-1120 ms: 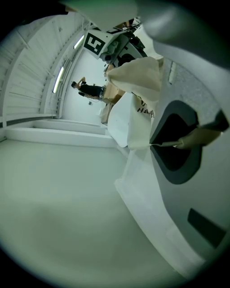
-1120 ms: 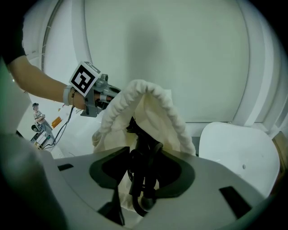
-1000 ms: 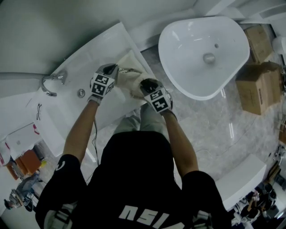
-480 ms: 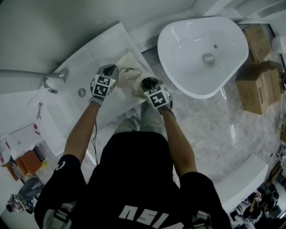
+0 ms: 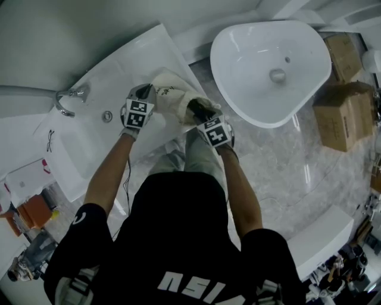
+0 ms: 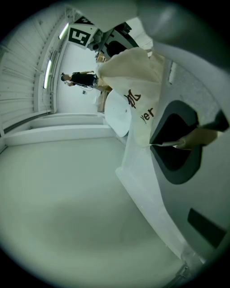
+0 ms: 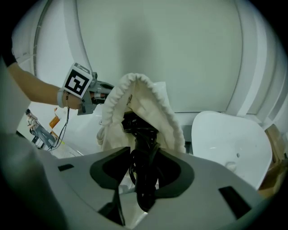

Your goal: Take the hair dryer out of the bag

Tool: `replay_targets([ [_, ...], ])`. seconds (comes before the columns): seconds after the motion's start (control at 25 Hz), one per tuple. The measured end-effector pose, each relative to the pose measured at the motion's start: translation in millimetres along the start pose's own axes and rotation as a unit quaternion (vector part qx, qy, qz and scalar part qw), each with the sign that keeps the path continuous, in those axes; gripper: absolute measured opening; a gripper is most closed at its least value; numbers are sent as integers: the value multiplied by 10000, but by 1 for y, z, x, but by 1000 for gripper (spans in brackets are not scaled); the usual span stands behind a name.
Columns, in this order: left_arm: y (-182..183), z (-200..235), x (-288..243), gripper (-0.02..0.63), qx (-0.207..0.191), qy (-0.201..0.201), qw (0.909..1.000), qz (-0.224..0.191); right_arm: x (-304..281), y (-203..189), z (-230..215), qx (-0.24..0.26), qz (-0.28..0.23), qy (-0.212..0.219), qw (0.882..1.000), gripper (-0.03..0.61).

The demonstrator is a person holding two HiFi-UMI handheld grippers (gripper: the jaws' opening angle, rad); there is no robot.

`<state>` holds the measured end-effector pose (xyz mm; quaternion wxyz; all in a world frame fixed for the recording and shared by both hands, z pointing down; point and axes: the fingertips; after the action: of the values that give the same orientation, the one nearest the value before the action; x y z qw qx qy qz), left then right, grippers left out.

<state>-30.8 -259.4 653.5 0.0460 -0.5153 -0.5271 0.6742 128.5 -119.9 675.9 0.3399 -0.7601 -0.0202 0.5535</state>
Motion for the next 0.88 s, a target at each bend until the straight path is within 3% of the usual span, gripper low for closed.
replay_targets([
  [0.16,-8,9,2,5,163,116,9998,64,11,-23,-10,218,-10,-186,9996,160],
  [0.36,-25,5,2,5,425,-172,9988,194,-5,-44,-17,257,136,-287,9992,178],
  [0.52,-29,6,1,6,485,-313,9982,170,-15,-39,-19,443,272,-382,9979,218],
  [0.64,-30,5,1,6,453,-410,9981,113,-16,-20,-19,411,93,-365,9984,313],
  [0.76,-29,3,0,6,430,-509,9978,74,-17,2,-19,535,-58,-366,9979,310],
  [0.88,-27,3,1,6,440,-601,9972,36,-33,14,-17,738,113,-165,9971,282],
])
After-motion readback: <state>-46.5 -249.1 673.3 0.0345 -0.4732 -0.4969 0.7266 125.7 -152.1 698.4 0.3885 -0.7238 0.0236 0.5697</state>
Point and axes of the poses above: the fingertips, and each gripper's own axes: x backward along the fingers, z to its left, y out of its top, and after that the axes turned 1 degree about z, right-handed
